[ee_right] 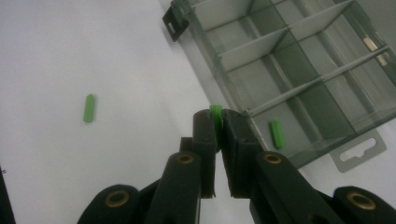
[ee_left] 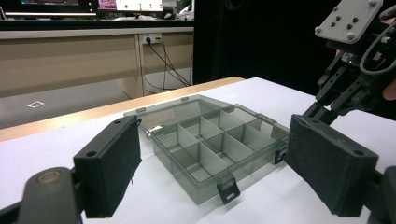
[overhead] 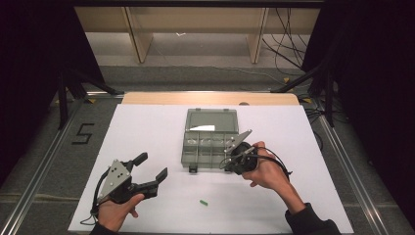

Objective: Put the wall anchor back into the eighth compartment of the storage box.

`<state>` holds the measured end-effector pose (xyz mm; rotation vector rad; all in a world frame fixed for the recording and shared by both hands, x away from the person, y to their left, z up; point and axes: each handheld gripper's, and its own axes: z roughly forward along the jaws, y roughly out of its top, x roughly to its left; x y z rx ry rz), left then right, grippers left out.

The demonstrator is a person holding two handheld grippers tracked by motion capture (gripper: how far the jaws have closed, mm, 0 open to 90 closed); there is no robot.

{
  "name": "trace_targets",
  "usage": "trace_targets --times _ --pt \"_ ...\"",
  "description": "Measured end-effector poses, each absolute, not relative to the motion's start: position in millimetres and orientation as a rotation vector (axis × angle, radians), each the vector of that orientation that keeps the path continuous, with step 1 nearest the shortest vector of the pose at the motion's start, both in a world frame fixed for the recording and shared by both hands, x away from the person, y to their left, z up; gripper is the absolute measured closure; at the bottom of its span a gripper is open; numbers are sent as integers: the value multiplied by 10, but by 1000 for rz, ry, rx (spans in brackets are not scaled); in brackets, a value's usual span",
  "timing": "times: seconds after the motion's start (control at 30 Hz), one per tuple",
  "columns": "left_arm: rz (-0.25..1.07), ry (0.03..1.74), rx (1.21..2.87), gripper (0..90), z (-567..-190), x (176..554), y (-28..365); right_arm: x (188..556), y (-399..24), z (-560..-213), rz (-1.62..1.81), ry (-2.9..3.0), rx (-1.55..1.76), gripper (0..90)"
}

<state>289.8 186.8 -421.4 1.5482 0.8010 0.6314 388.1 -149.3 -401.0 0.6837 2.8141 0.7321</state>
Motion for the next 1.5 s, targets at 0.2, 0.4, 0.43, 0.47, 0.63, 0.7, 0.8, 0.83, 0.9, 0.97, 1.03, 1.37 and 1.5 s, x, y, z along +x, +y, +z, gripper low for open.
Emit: trace_targets --times 0.2,0.4,0.43,0.47,0.63,0.7,0.8,0.83,0.9,0.97,1.03,1.37,1.5 --pt "631 808 1543 173 -4215 2897 1868 3934 -1573 -3990 738 2781 712 844" --pt "634 806 1543 173 -4215 2896 1867 4007 -1644 -4002 737 2732 735 844" --pt "635 808 1543 173 -4216 2896 1867 4020 -1655 -4003 735 2725 740 844" --pt "635 808 1543 172 -4216 2896 1867 4039 -1666 -4010 734 2724 751 844" --pt "636 806 1544 171 -4217 2897 1867 4106 -1701 -4033 738 2692 776 844" --pt "636 805 1544 171 -4217 2897 1866 4129 -1707 -4046 735 2678 780 844" --pt "636 804 1545 171 -4216 2897 1867 4169 -1711 -4069 729 2667 785 844" --pt "637 803 1546 171 -4216 2897 1867 4192 -1714 -4083 734 2664 785 844" --pt "638 801 1548 171 -4217 2898 1866 4219 -1717 -4097 729 2668 795 844" --pt "638 801 1547 171 -4218 2900 1866 4232 -1709 -4112 728 2663 795 844" --pt "640 801 1548 171 -4220 2902 1864 4243 -1700 -4123 725 2663 788 844" --pt "641 800 1549 171 -4219 2898 1863 4290 -1677 -4182 713 2654 783 844" --pt "641 800 1548 171 -4219 2898 1861 4302 -1661 -4203 715 2661 797 843"
